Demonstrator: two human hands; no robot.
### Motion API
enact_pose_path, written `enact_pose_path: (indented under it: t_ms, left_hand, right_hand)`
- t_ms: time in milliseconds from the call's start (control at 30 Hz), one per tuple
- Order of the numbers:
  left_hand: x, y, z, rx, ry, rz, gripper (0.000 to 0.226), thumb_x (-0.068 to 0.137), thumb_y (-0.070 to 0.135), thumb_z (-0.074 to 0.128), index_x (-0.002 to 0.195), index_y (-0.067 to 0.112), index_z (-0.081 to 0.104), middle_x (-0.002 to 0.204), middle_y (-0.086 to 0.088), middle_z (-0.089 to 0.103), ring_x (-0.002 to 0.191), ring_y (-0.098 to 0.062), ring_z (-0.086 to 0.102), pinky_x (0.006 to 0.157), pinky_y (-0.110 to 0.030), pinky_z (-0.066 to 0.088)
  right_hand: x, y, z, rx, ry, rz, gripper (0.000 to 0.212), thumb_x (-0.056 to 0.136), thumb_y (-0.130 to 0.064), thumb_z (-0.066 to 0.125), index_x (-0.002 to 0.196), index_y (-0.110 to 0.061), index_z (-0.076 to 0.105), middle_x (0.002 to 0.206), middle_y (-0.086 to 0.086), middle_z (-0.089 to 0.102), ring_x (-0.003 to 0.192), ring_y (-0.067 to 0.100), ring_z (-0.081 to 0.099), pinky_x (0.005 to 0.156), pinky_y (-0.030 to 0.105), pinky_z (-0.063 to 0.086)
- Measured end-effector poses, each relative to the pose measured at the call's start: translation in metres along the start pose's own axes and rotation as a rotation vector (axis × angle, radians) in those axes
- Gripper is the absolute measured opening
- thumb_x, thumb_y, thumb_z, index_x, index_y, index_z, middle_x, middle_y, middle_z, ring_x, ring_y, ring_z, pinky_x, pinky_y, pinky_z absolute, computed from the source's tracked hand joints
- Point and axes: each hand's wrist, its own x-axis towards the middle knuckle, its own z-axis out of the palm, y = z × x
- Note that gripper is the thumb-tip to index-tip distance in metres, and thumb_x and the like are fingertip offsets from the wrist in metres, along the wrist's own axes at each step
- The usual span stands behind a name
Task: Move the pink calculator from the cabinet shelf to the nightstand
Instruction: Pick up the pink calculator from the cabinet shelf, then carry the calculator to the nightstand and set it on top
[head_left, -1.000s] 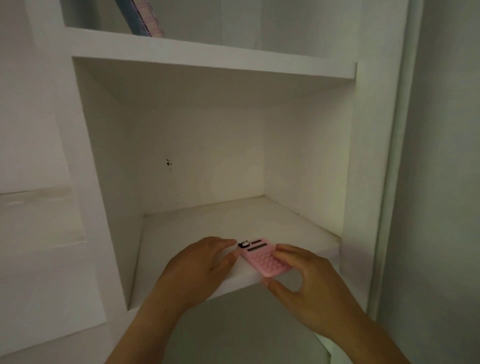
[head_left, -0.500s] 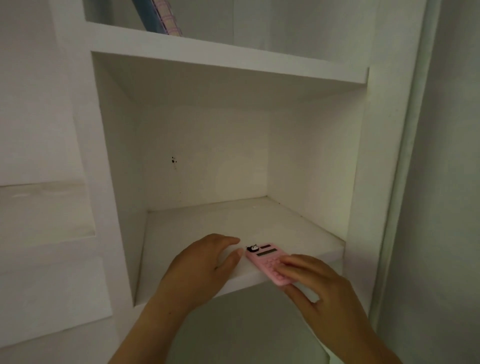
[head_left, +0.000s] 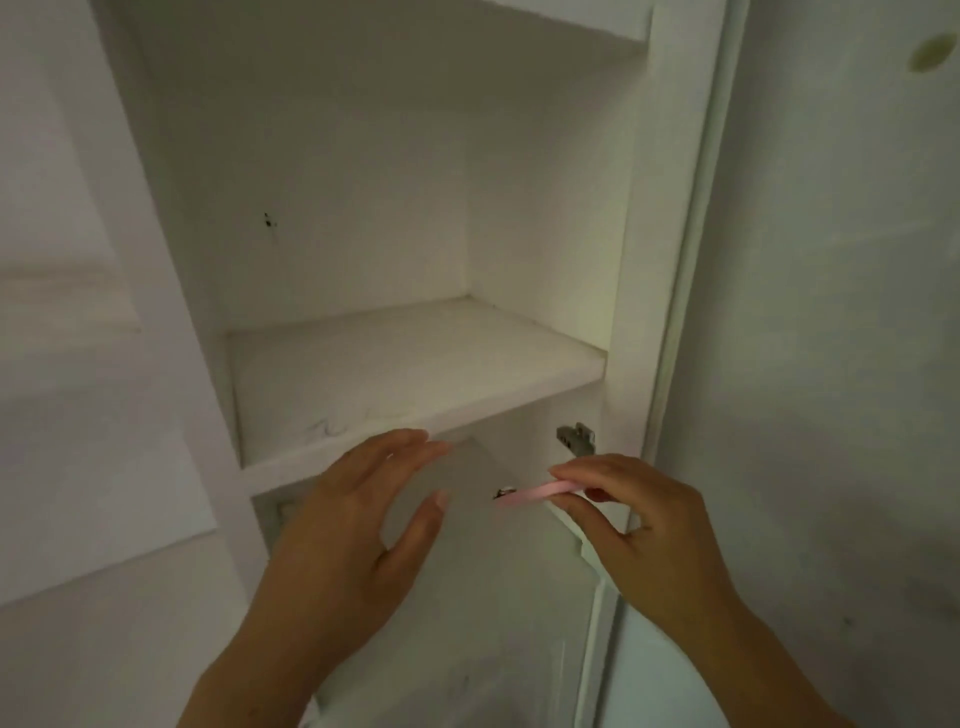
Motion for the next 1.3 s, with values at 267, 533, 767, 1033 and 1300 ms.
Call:
enact_pose_path:
  t_ms: [267, 533, 767, 1033, 1300]
  left_hand:
    - [-0.114, 0.005, 0.011, 0.034, -0.111, -0.218, 0.042, 0.085, 0.054, 0.035, 0.122, 0.039, 0.05, 0.127, 0.013, 0.053, 0.113, -0.003, 0.047, 0.093, -0.028, 0.037]
    - [-0.208, 0.02, -0.002, 0.184, -0.107, -0.631, 0.056, 0.084, 0.064, 0.021, 0.125, 0.037, 0.048, 0.13, 0.011, 0.052, 0.112, -0.01, 0.053, 0.092, -0.034, 0.046]
    - [-0.269, 0.069, -0.016, 0.286, -0.001, -0.95, 0.053, 0.083, 0.063, 0.024, 0.127, 0.042, 0.042, 0.133, 0.018, 0.045, 0.119, -0.002, 0.043, 0.098, -0.029, 0.039]
    - [-0.349, 0.138, -0.027, 0.42, 0.135, -1.262, 0.05, 0.084, 0.061, 0.025, 0.127, 0.043, 0.042, 0.128, 0.024, 0.042, 0.111, 0.006, 0.04, 0.088, -0.012, 0.031]
    - [-0.441, 0.189, -0.069, 0.503, 0.321, -1.496, 0.05, 0.083, 0.062, 0.026, 0.125, 0.042, 0.043, 0.126, 0.024, 0.042, 0.105, 0.007, 0.041, 0.082, -0.008, 0.03]
  right_hand:
    - [-0.082, -0.017, 0.037, 0.138, -0.275, 0.137, 0.023, 0.081, -0.037, 0.06, 0.098, -0.024, 0.067, 0.093, -0.026, 0.062, 0.086, -0.003, 0.06, 0.075, 0.012, 0.048]
    - [-0.121, -0.048, 0.098, 0.457, -0.616, 0.102, 0.022, 0.08, -0.034, 0.067, 0.1, -0.026, 0.068, 0.094, -0.016, 0.068, 0.085, 0.0, 0.063, 0.073, 0.017, 0.053]
    - [-0.148, -0.081, 0.135, 0.699, -0.915, -0.041, 0.027, 0.079, -0.045, 0.062, 0.101, -0.03, 0.066, 0.095, -0.02, 0.067, 0.086, -0.002, 0.062, 0.073, 0.015, 0.052]
    - [-0.199, -0.149, 0.152, 0.899, -1.183, -0.296, 0.025, 0.08, -0.045, 0.061, 0.104, -0.035, 0.061, 0.095, -0.023, 0.064, 0.091, -0.007, 0.06, 0.075, 0.008, 0.048]
    - [-0.245, -0.259, 0.165, 1.003, -1.345, -0.562, 0.025, 0.082, -0.043, 0.057, 0.101, -0.03, 0.067, 0.096, -0.021, 0.065, 0.091, -0.007, 0.06, 0.078, 0.01, 0.049]
